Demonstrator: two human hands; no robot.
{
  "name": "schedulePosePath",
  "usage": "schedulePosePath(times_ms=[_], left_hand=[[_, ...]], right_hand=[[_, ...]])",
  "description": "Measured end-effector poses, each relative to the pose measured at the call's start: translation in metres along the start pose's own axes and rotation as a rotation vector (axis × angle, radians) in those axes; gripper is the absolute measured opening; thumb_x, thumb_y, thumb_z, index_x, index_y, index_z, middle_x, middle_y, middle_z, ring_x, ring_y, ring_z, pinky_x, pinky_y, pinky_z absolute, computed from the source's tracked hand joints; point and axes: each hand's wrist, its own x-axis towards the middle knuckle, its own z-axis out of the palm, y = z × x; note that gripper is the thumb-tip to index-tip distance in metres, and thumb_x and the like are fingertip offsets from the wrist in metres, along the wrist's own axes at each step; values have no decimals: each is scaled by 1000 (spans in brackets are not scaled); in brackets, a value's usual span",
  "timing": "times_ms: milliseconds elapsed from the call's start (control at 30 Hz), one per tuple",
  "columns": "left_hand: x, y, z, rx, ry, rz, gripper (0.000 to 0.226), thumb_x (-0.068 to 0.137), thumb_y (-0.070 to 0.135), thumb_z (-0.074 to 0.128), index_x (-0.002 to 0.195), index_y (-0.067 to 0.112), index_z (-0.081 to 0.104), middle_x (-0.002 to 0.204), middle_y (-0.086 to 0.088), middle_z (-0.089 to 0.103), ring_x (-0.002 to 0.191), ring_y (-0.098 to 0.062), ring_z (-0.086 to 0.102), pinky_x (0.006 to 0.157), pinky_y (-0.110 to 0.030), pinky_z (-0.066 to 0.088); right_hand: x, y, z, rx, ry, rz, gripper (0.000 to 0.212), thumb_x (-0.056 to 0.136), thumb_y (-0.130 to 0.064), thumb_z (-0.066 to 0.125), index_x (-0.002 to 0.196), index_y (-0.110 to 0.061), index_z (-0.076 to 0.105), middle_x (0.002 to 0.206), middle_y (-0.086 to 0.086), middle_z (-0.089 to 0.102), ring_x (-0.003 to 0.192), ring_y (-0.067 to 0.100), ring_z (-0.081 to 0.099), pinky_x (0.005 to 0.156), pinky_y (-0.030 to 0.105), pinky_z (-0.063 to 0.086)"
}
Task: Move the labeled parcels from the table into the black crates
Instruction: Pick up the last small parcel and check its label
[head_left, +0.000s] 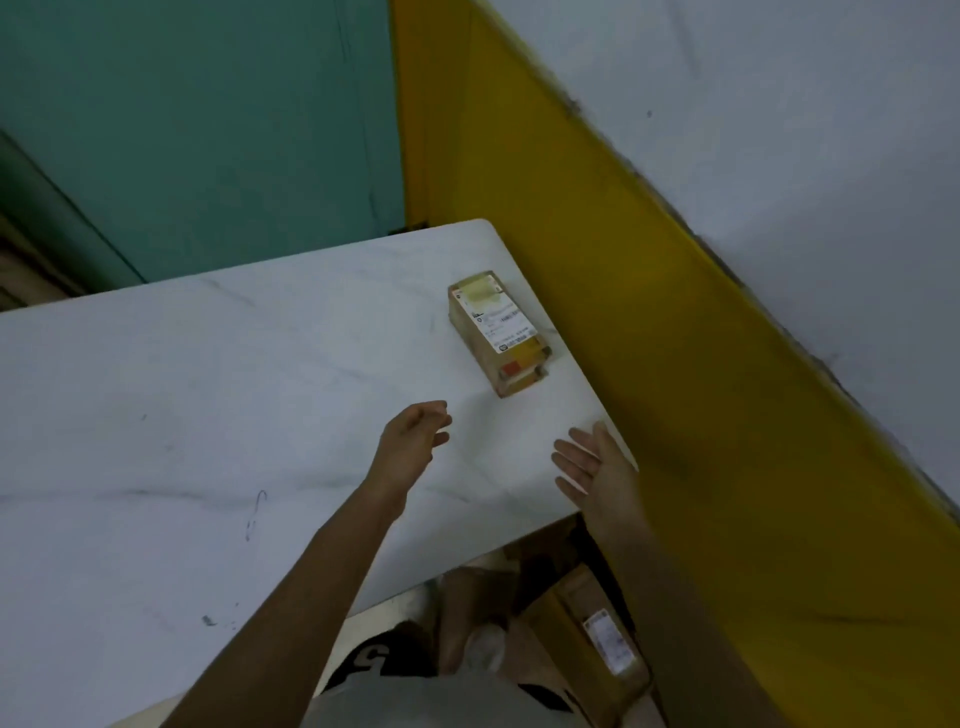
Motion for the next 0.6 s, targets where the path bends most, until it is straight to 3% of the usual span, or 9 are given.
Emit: schedulePosePath(times_ms=[333, 500, 600], left_hand=[[89, 35, 15, -4, 68, 18, 18, 97, 28, 50, 113, 22, 58, 116, 0, 62, 104, -17, 61, 87, -31, 42], [152, 74, 20, 143, 120, 187, 19, 98, 23, 48, 111, 19, 61, 115, -2, 65, 105, -19, 61, 93, -35, 45], [191, 98, 29, 260, 85, 324, 23, 98, 23, 47, 115, 18, 63, 116, 2, 63, 107, -15, 57, 93, -29, 43]], right_hand=[[54, 0, 17, -36, -8, 142, 32, 100, -36, 45, 117, -13, 60, 114, 6, 67, 106, 21, 63, 92, 39, 46], [83, -8, 30, 29, 18, 255, 30, 100, -35, 48, 114, -12, 62, 111, 7, 68, 102, 20, 64, 85, 38, 47], [88, -4, 48, 139, 5, 381, 37, 98, -36, 49, 121, -8, 59, 108, 10, 69, 101, 24, 65, 80, 39, 50]])
